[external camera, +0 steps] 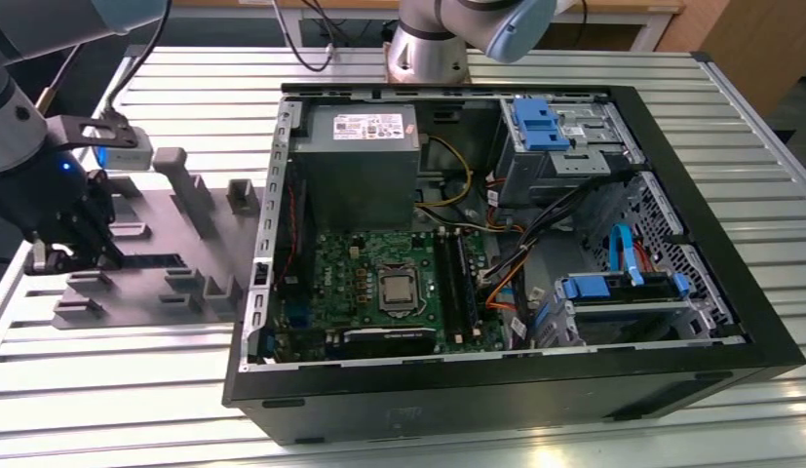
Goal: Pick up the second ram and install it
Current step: 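Pick up the second ram and move it above second insertion slot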
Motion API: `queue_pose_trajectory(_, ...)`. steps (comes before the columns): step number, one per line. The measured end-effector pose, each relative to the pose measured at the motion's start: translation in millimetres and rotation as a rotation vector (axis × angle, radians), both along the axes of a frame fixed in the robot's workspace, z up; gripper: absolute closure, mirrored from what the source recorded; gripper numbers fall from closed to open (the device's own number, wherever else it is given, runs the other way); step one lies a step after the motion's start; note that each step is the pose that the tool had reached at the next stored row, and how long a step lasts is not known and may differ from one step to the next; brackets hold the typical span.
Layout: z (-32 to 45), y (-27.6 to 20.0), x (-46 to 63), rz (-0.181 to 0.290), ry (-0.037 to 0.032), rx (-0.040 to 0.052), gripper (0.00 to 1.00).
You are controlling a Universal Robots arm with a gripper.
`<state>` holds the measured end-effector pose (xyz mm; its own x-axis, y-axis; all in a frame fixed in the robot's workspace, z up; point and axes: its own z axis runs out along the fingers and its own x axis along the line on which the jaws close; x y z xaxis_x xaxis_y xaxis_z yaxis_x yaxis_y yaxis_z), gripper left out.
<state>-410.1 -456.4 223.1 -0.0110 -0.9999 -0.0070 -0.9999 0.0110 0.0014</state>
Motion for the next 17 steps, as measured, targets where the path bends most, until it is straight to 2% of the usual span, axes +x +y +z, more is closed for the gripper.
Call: queue_pose_trajectory(17,4.6,0.0,0.0,0.000,-0.0002,0.0002,0.86)
